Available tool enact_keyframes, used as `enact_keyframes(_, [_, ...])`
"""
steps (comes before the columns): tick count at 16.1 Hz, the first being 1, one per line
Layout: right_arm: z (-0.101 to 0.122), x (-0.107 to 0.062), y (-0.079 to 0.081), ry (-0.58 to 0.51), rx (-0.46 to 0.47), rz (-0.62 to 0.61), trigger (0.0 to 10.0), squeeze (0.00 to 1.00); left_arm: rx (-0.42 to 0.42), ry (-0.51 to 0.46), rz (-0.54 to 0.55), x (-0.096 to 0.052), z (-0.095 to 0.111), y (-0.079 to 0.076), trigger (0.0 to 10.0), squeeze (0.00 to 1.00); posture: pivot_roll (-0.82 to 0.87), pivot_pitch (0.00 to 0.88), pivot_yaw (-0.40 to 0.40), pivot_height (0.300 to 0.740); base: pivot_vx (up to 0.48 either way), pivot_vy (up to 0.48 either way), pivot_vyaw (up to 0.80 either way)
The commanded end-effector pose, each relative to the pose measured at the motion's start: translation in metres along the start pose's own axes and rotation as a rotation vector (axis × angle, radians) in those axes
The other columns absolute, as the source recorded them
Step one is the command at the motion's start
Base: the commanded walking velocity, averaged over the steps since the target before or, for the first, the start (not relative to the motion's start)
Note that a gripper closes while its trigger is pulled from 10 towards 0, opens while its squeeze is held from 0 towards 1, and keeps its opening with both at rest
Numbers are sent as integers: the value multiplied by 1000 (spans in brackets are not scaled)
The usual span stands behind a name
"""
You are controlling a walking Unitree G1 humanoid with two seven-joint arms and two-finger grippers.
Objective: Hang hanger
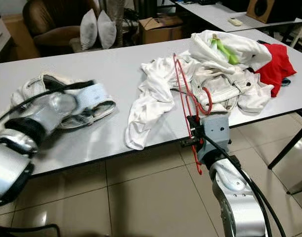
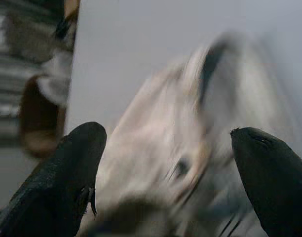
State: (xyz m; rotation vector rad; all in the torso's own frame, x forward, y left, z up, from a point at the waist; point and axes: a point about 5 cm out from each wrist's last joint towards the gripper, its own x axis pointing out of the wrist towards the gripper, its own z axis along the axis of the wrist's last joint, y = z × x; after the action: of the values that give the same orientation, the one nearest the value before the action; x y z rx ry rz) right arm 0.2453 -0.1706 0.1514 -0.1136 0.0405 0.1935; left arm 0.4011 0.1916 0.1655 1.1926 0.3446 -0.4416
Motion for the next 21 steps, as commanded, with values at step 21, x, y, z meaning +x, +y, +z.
enact_keyframes(21, [3, 5, 11, 22, -3, 76, 10000, 0, -604, -101, -595, -19, -54, -80, 10000, 0, -184, 0, 19, 740, 0, 0, 0])
